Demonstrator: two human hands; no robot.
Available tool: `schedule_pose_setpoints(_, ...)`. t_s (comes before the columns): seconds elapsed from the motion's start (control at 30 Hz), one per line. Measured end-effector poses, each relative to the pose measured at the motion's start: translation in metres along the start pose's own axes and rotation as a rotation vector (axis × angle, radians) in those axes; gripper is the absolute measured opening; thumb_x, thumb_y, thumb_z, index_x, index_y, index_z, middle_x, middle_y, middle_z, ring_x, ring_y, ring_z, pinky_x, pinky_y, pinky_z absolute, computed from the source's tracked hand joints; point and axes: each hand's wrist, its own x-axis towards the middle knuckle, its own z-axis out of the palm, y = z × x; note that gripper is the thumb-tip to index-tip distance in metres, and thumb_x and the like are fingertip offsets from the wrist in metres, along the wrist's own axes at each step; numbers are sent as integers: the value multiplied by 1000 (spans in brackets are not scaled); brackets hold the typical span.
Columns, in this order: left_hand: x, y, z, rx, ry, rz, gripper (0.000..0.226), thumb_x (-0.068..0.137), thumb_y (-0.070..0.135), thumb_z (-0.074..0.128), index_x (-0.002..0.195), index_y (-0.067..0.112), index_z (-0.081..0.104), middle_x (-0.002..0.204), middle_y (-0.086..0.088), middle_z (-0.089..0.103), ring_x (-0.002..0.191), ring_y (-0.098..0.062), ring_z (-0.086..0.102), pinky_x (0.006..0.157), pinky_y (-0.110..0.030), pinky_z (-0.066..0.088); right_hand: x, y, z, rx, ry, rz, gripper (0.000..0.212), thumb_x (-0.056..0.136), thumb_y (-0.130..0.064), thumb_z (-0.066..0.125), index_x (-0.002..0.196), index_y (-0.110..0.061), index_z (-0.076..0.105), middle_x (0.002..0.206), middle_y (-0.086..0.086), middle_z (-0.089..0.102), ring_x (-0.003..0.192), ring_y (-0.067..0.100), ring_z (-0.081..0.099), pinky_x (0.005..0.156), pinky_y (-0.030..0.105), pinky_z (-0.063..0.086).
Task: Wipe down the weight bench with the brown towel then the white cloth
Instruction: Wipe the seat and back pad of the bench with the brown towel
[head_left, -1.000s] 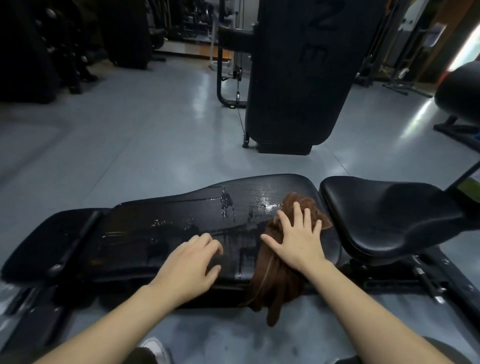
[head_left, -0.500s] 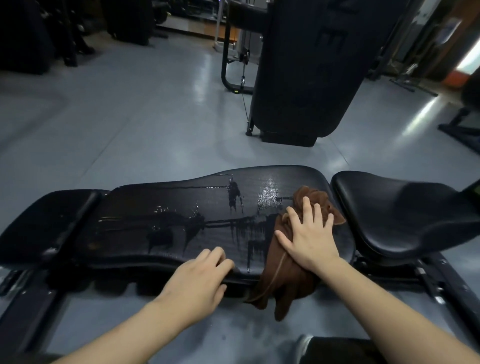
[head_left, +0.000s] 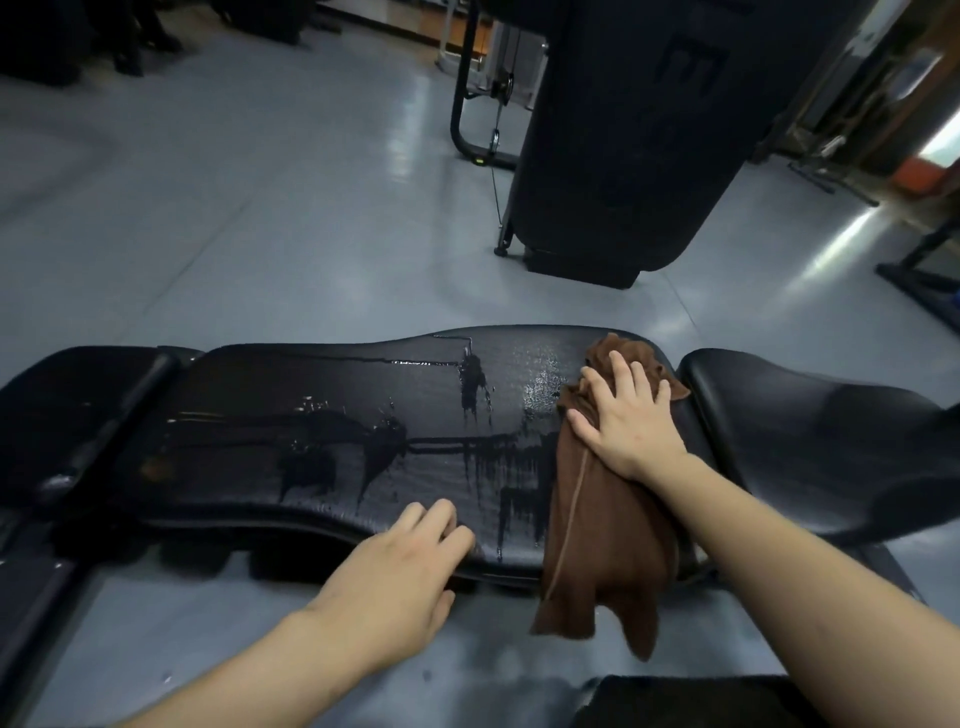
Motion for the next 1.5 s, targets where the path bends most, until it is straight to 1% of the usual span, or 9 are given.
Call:
schedule_pose_setpoints(0.17, 5, -2, -4, 7, -47, 5, 41, 93, 34, 57, 129, 24, 42, 129, 5, 34, 111, -19, 38, 89, -34, 48, 21, 0, 5, 14, -16, 7, 72, 97, -65, 30, 157, -26, 25, 167, 16, 8, 151, 41, 10, 117, 68, 11)
schedule_pose_setpoints(0.43, 9, 12, -12, 109, -153, -24, 52, 86, 32, 65, 130, 18, 41, 129, -2, 35, 110, -24, 39, 86, -40, 49, -6, -6, -2, 29, -61, -50, 70, 99, -62, 30, 158, -26, 21, 166, 17, 9, 149, 42, 13, 116, 69, 11)
schedule_pose_setpoints(0.57, -1, 19, -6, 88, -135, -30, 66, 87, 35, 66, 141, 17, 34, 138, -2, 30, 117, -22, 36, 90, -30, 45, -33, -6, -2, 20, -62, -109, 69, 100, -60, 29, 159, -26, 20, 167, 16, 8, 150, 40, 13, 117, 68, 10)
schedule_pose_setpoints(0.67, -12, 11, -2, 28, -86, -7, 69, 88, 36, 67, 146, 24, 31, 143, 5, 25, 125, -15, 33, 89, -18, 34, -43, -6, -5, 15, -60, -137, 70, 99, -62, 24, 159, -25, 19, 167, 15, 7, 151, 39, 12, 117, 67, 8)
schedule_pose_setpoints(0.8, -22, -1, 4, -26, -52, 19, 71, 87, 35, 67, 148, 31, 30, 147, 11, 23, 133, -9, 29, 96, -16, 35, -55, -9, -3, 2, -62, -150, 91, 82, -67, -2, 159, -24, 19, 168, 14, 7, 152, 38, 11, 117, 66, 8)
schedule_pose_setpoints(0.93, -20, -2, 7, -49, -22, 10, 68, 87, 35, 66, 146, 33, 32, 145, 13, 24, 132, -8, 30, 98, -20, 41, -55, -13, -3, 5, -68, -139, 73, 98, -62, 17, 160, -23, 17, 168, 13, 3, 153, 38, 6, 118, 66, 5)
schedule_pose_setpoints(1.1, -9, -1, 4, -39, -5, 2, 59, 86, 39, 66, 137, 34, 37, 137, 14, 29, 120, -8, 35, 88, -21, 41, -55, -14, -5, 10, -63, -137, 94, 78, -65, -6, 159, -24, 19, 168, 13, 4, 153, 38, 6, 118, 66, 5)
schedule_pose_setpoints(1.3, -5, 1, 4, -26, -4, -5, 57, 85, 40, 65, 134, 35, 37, 133, 15, 29, 115, -7, 35, 81, -16, 32, -55, -14, -3, 20, -47, -137, 93, 79, -65, -5, 159, -24, 21, 168, 13, 5, 153, 38, 7, 118, 66, 5)
schedule_pose_setpoints(1.5, -18, 1, 9, -99, -10, -11, 69, 84, 39, 66, 143, 36, 32, 144, 18, 22, 131, -3, 27, 89, -12, 35, -54, -13, -1, 25, -25, -137, 92, 83, -73, -3, 159, -27, 21, 168, 13, 9, 153, 38, 10, 118, 66, 7)
